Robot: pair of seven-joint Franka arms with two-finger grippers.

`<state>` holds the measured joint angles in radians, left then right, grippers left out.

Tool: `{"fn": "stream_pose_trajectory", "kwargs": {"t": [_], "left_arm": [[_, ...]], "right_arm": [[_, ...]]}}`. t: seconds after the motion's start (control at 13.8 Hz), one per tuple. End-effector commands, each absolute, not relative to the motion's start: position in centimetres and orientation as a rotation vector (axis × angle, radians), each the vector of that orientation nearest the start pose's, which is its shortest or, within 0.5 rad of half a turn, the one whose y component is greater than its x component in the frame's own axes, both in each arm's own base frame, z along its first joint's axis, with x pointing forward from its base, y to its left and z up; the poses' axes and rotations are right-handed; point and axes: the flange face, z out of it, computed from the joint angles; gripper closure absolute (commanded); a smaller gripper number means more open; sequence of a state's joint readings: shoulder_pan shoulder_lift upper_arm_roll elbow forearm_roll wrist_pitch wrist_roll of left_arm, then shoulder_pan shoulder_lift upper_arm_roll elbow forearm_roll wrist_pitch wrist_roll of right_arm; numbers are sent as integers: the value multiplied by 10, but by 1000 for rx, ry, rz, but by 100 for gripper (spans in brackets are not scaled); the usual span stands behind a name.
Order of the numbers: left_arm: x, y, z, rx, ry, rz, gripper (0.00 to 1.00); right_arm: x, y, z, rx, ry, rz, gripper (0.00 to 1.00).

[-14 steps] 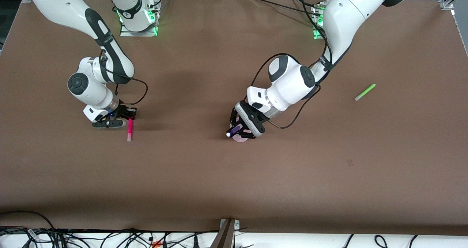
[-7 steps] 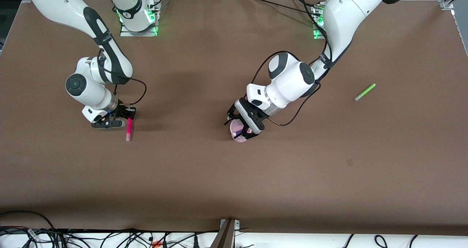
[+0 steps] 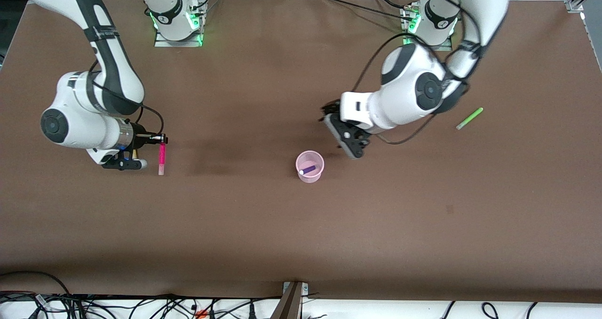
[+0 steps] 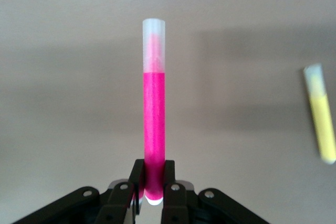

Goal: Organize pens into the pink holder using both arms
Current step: 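Withdraw the left gripper while the right gripper carries the pink pen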

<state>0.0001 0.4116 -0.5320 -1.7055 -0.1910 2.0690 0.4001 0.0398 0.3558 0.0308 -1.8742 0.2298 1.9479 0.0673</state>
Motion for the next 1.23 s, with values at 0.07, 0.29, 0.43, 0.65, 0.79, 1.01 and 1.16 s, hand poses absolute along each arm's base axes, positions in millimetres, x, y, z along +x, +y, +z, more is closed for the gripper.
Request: {"fn": "stream_pose_trajectory", "kwargs": {"t": [0.07, 0.29, 0.43, 0.65, 0.79, 1.01, 1.16], "left_arm": [[580, -230, 407, -3015, 1150, 324, 0], [598, -189, 456, -2767, 1014, 339, 0], [616, -144, 508, -2802, 870, 313, 0], [638, -39, 551, -2928, 576, 232, 0], [640, 6, 572, -3000, 401, 80, 0], [597, 46, 599, -3148, 51, -40, 0], [548, 45, 616, -3151, -18, -42, 0]], "right_arm": [[603, 91, 337, -2710, 433, 594, 99], [609, 136, 348, -2555, 663, 667, 99], [613, 183, 353, -2411, 828, 741, 98], [634, 250, 351, -2193, 1130, 814, 98], [641, 295, 355, -2083, 1257, 819, 98], [645, 357, 358, -1839, 1496, 829, 98], [647, 393, 361, -1691, 1615, 829, 98]]}}
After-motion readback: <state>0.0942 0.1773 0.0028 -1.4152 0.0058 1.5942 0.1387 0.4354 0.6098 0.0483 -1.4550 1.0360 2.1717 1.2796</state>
